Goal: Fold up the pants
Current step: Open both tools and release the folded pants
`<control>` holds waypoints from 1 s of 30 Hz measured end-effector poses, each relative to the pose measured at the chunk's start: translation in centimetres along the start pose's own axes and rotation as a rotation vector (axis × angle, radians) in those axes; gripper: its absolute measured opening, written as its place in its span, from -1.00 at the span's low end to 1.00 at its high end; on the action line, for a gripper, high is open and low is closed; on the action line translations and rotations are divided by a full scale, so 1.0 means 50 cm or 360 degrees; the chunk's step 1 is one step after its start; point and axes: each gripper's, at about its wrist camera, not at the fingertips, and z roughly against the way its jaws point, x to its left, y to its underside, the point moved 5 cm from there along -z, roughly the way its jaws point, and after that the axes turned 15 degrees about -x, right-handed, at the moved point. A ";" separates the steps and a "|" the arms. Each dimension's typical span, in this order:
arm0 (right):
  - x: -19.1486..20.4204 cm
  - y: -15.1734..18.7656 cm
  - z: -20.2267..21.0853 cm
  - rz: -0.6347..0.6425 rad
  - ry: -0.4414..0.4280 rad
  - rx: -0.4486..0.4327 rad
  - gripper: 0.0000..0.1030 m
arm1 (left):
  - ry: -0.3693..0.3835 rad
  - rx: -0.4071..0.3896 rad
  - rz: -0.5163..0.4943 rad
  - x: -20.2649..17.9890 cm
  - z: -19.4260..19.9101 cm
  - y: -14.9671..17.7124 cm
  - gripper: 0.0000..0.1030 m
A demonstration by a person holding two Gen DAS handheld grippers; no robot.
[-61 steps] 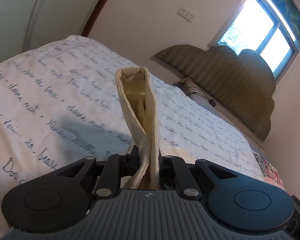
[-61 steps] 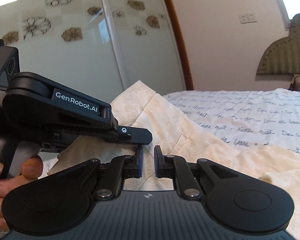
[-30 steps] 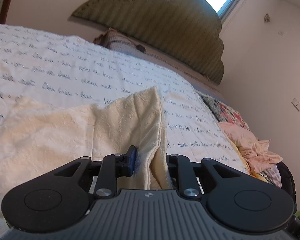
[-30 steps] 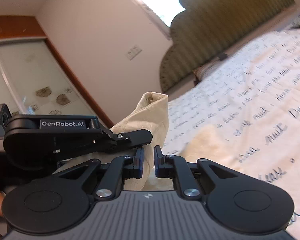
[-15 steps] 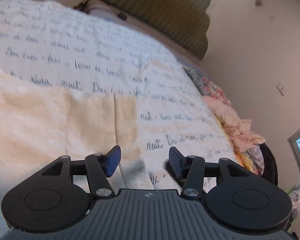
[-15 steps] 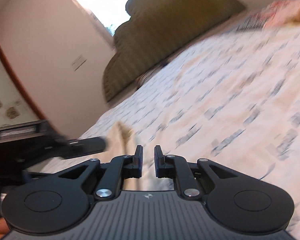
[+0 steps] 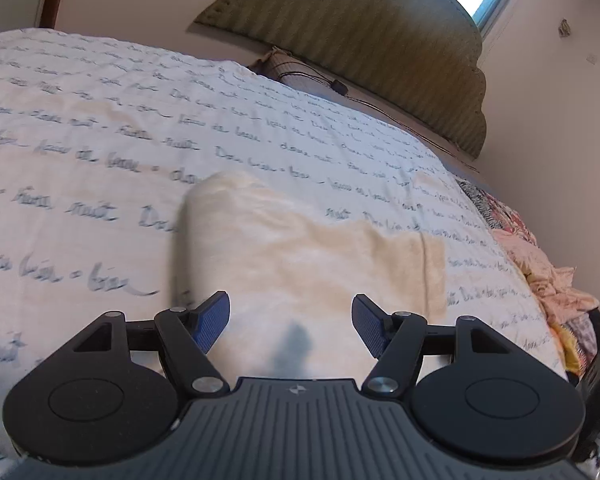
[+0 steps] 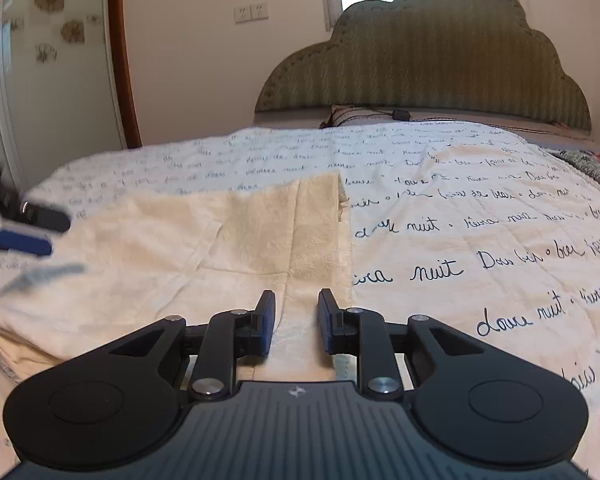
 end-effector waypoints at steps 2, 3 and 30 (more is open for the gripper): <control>0.013 -0.016 0.020 -0.0063 -0.0112 -0.0041 -0.53 | -0.0002 -0.0009 -0.0075 0.018 0.037 0.015 0.35; 0.025 -0.028 0.022 -0.0055 -0.0154 -0.0062 -0.53 | 0.0009 -0.0008 -0.0126 0.022 0.055 0.024 0.35; 0.371 0.099 0.076 0.0407 -0.1158 0.0174 0.38 | 0.0043 0.0215 -0.0455 0.004 -0.030 0.051 0.37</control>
